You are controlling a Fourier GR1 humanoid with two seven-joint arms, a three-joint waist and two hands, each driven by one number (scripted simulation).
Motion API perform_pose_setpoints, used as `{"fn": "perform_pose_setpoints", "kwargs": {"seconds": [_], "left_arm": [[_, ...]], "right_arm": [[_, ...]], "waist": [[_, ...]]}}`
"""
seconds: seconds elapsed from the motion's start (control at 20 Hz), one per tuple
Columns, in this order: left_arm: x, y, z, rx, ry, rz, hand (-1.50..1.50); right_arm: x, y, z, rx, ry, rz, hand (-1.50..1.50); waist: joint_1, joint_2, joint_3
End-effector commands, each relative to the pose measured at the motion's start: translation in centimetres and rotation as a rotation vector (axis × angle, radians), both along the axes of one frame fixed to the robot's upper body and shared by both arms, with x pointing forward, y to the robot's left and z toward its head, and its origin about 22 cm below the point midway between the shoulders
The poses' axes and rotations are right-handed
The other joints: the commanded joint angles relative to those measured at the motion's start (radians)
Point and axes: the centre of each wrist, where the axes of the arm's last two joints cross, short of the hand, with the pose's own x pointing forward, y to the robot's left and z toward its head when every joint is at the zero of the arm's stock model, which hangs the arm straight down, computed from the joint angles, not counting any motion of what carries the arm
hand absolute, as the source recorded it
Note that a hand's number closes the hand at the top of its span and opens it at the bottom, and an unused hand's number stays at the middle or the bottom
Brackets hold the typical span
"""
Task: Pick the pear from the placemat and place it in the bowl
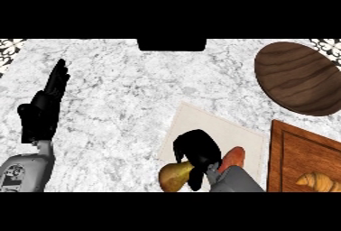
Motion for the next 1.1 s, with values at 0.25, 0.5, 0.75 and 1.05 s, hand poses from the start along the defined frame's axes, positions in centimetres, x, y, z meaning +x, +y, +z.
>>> {"fn": "perform_pose_setpoints", "kwargs": {"seconds": [0.25,0.5,0.75,1.05], "left_arm": [[-0.2,0.1,0.4,0.009,0.001,0.018,0.0],[0.0,-0.1,1.2,-0.003,-0.007,0.008,0.0],[-0.6,-0.4,-0.1,0.009,-0.007,0.019,0.0],[-1.9,1.6,0.4,0.016,-0.001,0.016,0.0]], "right_arm": [[-5.4,3.7,3.5,0.258,-0.117,-0.131,1.5],[-5.2,2.9,8.4,0.493,-0.295,-0.27,1.5],[-6.5,0.4,11.9,0.502,-0.415,-0.443,1.5],[-4.5,-4.1,12.9,0.444,-0.501,-0.601,1.5]], "waist": [[-0.009,0.001,0.004],[-0.011,0.0,0.004],[-0.016,0.001,0.004],[-0.004,0.003,0.004]]}}
